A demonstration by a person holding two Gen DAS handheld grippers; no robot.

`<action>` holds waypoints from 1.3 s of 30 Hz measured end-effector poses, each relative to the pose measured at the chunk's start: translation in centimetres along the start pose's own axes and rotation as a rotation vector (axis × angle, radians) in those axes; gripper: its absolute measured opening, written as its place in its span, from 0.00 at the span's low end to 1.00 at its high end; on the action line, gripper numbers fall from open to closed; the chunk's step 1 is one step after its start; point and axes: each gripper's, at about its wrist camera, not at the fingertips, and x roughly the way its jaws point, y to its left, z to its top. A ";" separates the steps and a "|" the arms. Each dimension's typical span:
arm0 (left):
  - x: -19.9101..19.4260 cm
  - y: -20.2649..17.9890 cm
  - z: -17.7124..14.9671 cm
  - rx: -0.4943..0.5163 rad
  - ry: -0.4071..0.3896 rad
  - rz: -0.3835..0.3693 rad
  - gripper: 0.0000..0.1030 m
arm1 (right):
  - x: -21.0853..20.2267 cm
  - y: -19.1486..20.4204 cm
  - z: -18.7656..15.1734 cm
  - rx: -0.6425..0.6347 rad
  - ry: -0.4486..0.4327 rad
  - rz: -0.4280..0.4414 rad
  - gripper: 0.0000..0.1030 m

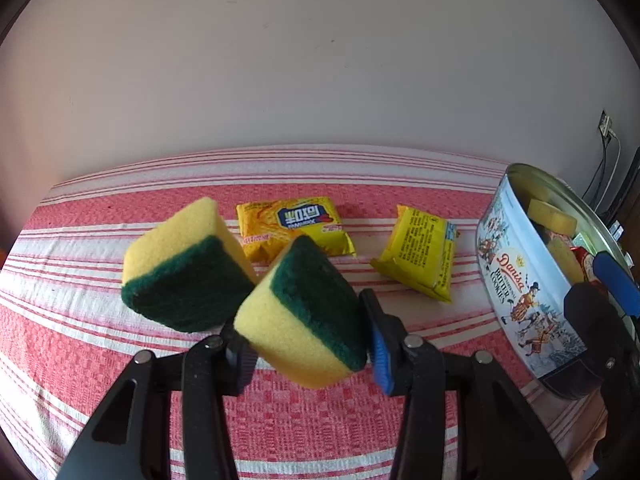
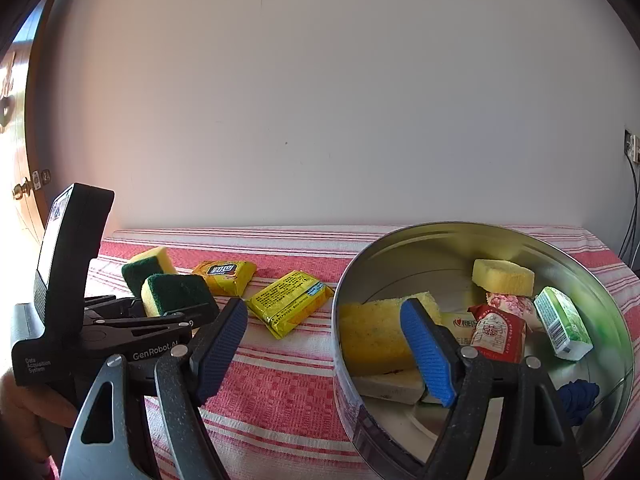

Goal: Organize objects
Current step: 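Grasp a green-and-yellow scrub sponge with the left tool, then grasp a yellow snack packet with the right tool while the left tool holds the scrub sponge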

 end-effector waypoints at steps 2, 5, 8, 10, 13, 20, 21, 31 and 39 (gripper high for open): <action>-0.5 0.2 0.0 -0.016 -0.029 0.009 0.42 | 0.0 0.1 0.0 -0.006 -0.001 -0.003 0.78; -1.8 1.0 -0.1 -0.034 -0.073 0.012 0.41 | 0.1 0.5 0.0 -0.022 0.004 -0.002 0.78; -3.6 1.9 0.1 -0.034 -0.125 0.049 0.41 | 0.5 1.0 0.1 -0.019 0.006 0.009 0.78; -4.9 2.6 0.3 -0.041 -0.168 0.077 0.41 | 1.1 1.7 0.3 -0.027 0.013 0.022 0.78; -5.8 3.5 0.9 -0.066 -0.212 0.157 0.41 | 2.3 3.3 0.6 -0.053 0.035 0.034 0.78; -7.2 7.3 0.8 -0.175 -0.235 0.270 0.41 | 7.1 6.3 1.6 -0.026 0.151 0.002 0.78; -7.3 7.7 0.8 -0.188 -0.237 0.273 0.41 | 7.8 6.5 1.8 -0.020 0.162 -0.033 0.77; -9.4 9.9 0.5 -0.252 -0.262 0.307 0.41 | 13.3 8.4 2.9 0.091 0.324 -0.255 0.57; -9.7 10.2 0.5 -0.278 -0.262 0.307 0.41 | 15.3 7.1 3.2 0.207 0.356 -0.414 0.58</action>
